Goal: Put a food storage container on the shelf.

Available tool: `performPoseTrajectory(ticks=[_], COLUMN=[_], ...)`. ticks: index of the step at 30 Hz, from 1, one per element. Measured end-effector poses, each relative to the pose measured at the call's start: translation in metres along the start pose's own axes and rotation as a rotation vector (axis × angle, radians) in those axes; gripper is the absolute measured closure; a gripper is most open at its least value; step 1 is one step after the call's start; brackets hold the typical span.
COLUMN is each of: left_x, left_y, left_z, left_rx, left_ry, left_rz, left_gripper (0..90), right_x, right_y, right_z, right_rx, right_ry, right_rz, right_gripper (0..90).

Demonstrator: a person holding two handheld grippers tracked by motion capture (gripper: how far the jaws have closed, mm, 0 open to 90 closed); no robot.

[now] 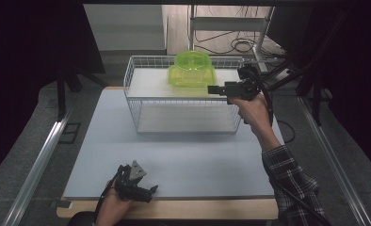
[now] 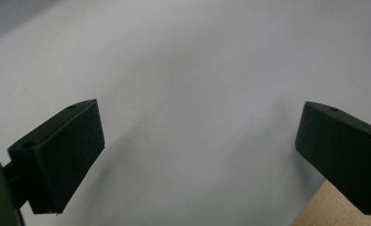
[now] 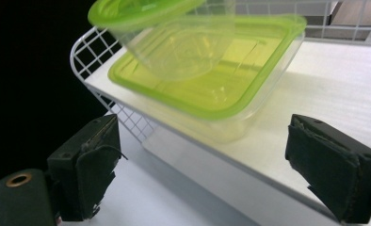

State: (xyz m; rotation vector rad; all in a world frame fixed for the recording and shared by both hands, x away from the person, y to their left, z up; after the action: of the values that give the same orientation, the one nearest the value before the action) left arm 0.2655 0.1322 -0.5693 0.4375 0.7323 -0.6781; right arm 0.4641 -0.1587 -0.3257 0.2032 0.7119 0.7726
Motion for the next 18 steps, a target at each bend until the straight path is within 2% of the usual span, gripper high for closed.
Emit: performPoseTrajectory(ticks=[11,18], left_x=[0.000,0.000], left_y=[0.000,0.000], left_z=[0.000,0.000], left_rx=[0.000,0.003], left_ry=[0.000,0.003], left_rz=[-0.001,-0.001], left_gripper=[1.5,1.5], right_x=[-0.001,-0.001], right_y=[0.009,0.011], right_z=[-0.025,-0.043], right_rx=[-0.097,-0.161], right_ry=[0.033,0.049], right_rz=[-0.029,-0.065], right_gripper=[7.4,5.3])
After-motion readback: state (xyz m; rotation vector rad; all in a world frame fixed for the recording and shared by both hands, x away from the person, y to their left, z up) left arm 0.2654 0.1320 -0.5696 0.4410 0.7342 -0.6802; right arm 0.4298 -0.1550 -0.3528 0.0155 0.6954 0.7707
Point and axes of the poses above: each handheld gripper's, and its own axes: x roughly forward along the jaws, z roughly out of its top, y roughly to its left, the point moved 4 cm from there along x, roughly forward along the jaws, and after that the axes turned 8 degrees about x, right-handed, at the moved point
